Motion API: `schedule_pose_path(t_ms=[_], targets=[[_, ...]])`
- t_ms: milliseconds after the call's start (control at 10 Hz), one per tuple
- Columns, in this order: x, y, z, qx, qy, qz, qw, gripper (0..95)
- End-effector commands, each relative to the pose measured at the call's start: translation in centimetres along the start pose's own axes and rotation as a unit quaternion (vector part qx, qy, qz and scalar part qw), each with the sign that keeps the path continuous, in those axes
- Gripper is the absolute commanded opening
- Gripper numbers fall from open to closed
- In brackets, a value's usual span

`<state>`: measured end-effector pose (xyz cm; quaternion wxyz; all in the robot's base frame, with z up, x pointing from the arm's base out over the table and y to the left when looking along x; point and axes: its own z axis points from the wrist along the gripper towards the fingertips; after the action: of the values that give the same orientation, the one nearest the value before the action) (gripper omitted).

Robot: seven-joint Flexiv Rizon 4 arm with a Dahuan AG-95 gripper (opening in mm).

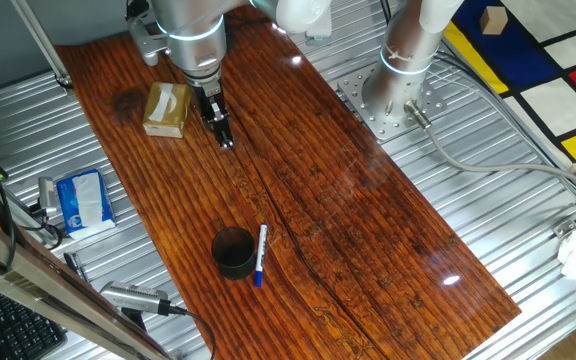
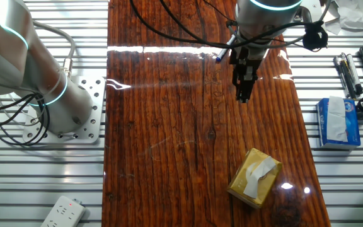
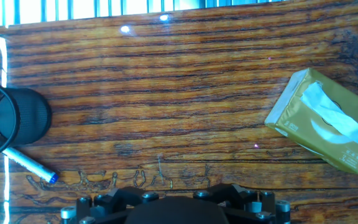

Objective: Put the pen into the pen holder

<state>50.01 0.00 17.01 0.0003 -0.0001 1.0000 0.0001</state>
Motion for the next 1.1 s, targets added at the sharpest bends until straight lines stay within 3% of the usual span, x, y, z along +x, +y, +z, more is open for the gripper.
schedule_pose_path(t_ms=[100,1100], targets=[[0.02,0.0,-0.02,-0.022,0.016,-0.143,0.9894,0.0],[0.0,0.08,-0.17,-0.022,0.021,-0.159,0.9868,0.0]])
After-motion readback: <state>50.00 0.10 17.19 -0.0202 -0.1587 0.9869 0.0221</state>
